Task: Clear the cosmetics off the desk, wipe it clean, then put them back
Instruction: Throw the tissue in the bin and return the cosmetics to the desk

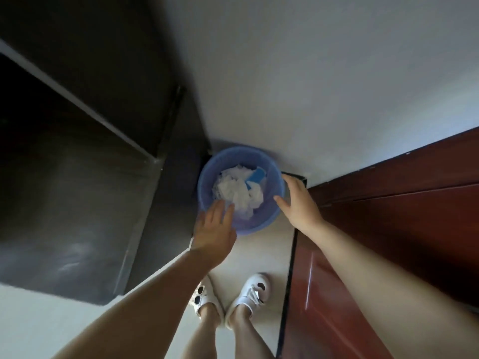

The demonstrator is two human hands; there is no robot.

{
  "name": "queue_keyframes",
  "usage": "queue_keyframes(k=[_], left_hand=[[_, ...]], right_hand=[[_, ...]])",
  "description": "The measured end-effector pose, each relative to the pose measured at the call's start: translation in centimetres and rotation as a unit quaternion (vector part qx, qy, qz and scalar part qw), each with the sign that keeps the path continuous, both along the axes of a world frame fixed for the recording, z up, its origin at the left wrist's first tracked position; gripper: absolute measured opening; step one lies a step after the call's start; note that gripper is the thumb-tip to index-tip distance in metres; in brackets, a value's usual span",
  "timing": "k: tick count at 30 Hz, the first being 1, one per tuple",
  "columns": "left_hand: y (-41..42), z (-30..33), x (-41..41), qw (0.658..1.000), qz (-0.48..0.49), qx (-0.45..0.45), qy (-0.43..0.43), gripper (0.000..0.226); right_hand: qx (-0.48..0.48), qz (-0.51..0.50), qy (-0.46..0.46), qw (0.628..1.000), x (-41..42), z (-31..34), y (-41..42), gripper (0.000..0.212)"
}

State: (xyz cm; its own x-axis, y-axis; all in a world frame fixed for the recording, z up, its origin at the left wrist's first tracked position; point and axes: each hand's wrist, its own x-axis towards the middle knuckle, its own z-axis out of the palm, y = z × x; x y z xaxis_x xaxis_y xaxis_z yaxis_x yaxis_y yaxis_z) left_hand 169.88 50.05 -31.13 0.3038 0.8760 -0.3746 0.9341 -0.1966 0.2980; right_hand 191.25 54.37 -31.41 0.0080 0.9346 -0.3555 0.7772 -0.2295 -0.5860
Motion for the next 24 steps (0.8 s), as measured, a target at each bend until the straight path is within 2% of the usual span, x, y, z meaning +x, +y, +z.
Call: queue_keyframes(k=[2, 8, 16, 24], left_hand=[[-0.3, 5.2, 0.2, 1.0, 0.019, 0.01, -0.003, 0.057], [-2.0, 18.4, -2.7, 0.988, 0.04, 0.132, -0.068, 0.052], [-3.0, 27.6, -12.8, 0.965, 0.052, 0.244, -0.081, 0.061], [-1.8, 36.0, -27.1, 0.931, 0.026, 0.344, -0.118, 0.06]], right_hand=[[0.029, 0.011, 0.001, 1.0, -0.2, 6.1, -0.7, 0.057], [0.126, 0.078, 0.003, 0.989, -3.1, 21.2, -2.7, 0.056], [0.227, 0.131, 0.012, 0.965, -11.3, 30.1, -5.5, 0.056], [0.328, 0.136, -0.007, 0.935, -26.2, 37.4, -6.0, 0.055]])
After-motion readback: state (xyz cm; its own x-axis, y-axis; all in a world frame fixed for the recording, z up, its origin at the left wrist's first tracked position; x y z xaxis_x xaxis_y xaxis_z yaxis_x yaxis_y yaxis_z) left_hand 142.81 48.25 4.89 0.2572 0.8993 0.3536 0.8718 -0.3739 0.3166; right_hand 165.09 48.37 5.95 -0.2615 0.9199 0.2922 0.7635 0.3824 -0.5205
